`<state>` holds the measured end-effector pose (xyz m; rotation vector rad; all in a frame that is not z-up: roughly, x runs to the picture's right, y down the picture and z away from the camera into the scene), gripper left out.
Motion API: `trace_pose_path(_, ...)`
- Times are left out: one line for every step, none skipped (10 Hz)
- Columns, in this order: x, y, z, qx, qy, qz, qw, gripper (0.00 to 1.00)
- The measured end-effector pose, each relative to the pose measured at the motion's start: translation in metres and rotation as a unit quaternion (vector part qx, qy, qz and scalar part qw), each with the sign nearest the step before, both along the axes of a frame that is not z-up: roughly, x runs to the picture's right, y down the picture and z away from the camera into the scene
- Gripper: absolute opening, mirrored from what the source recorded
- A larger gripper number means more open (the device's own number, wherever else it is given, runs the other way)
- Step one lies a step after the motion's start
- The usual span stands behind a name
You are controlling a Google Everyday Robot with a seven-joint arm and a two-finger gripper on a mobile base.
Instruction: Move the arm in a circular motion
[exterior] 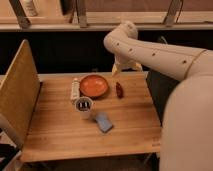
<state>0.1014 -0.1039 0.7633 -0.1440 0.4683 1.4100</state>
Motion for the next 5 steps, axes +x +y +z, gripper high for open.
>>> trace_pose_path(-0.024,-0.018,0.016,-0.001,-0.007,-0.005,1.0000,0.80)
trace_pose_path(-0.042,-0.024,0.023,-0.006,-0.014,-0.011,0.9998,0.80)
trace_pose_path(-0.073,-0.029,0.031,-0.014,-0.029,-0.026,0.9992,0.80)
trace_pose_path(-0.116,-0.029,0.035,-0.023,-0.055,-0.051,0.9969,0.80)
trace_pose_path(-0.141,-0.025,0.034,-0.029,-0.073,-0.070,0.9944,0.80)
